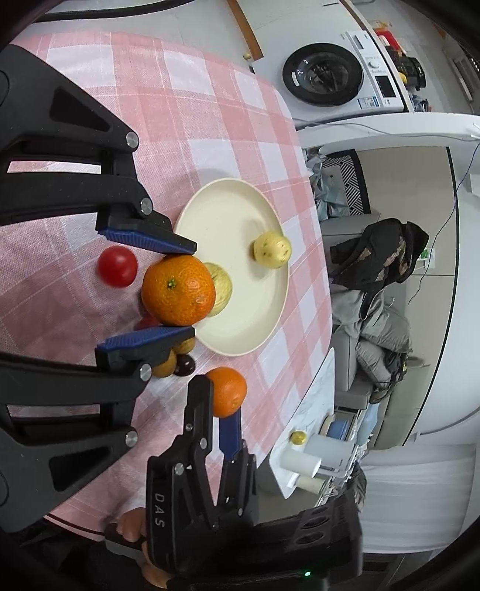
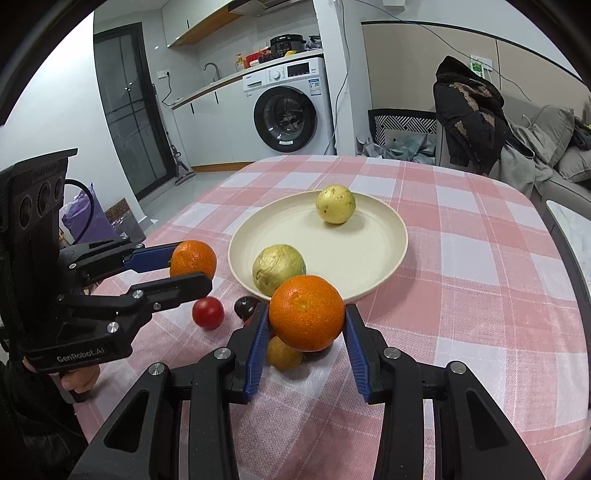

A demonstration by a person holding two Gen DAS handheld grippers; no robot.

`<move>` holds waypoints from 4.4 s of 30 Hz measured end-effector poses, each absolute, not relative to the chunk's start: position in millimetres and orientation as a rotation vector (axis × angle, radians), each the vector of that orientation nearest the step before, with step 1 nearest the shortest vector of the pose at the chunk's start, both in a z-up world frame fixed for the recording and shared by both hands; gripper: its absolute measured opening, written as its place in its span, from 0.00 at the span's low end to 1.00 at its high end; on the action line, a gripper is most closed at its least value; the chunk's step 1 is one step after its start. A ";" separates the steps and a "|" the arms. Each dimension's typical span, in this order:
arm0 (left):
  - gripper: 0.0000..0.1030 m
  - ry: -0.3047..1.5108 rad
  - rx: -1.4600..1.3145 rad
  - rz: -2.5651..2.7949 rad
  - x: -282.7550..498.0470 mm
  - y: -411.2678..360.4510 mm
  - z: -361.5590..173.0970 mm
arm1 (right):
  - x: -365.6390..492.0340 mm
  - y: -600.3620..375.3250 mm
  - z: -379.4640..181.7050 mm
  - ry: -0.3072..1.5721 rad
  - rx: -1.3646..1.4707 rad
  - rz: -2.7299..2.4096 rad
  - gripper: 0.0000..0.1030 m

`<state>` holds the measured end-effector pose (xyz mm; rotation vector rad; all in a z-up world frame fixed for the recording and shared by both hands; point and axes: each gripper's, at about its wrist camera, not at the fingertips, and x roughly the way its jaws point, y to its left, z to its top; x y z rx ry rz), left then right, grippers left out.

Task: Organize fruits
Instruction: 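Lift and carry both oranges over the cream plate with both tools, then lower both oranges onto the plate and open both tools, then withdraw both open tools from the plate toward the remaining fruits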

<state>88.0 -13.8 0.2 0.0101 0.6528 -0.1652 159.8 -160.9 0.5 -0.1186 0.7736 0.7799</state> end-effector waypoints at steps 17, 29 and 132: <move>0.34 0.611 -0.041 -0.081 126.2 14.8 13.4 | 199.4 -153.6 22.7 0.720 -0.042 0.738 0.39; 0.34 0.619 -0.041 -0.061 160.9 16.4 8.2 | 226.4 -149.6 15.8 0.745 -0.016 0.706 0.39; 0.99 0.721 -0.013 -0.040 88.7 13.0 -23.4 | 185.5 -152.6 -22.7 0.820 -0.238 0.670 1.00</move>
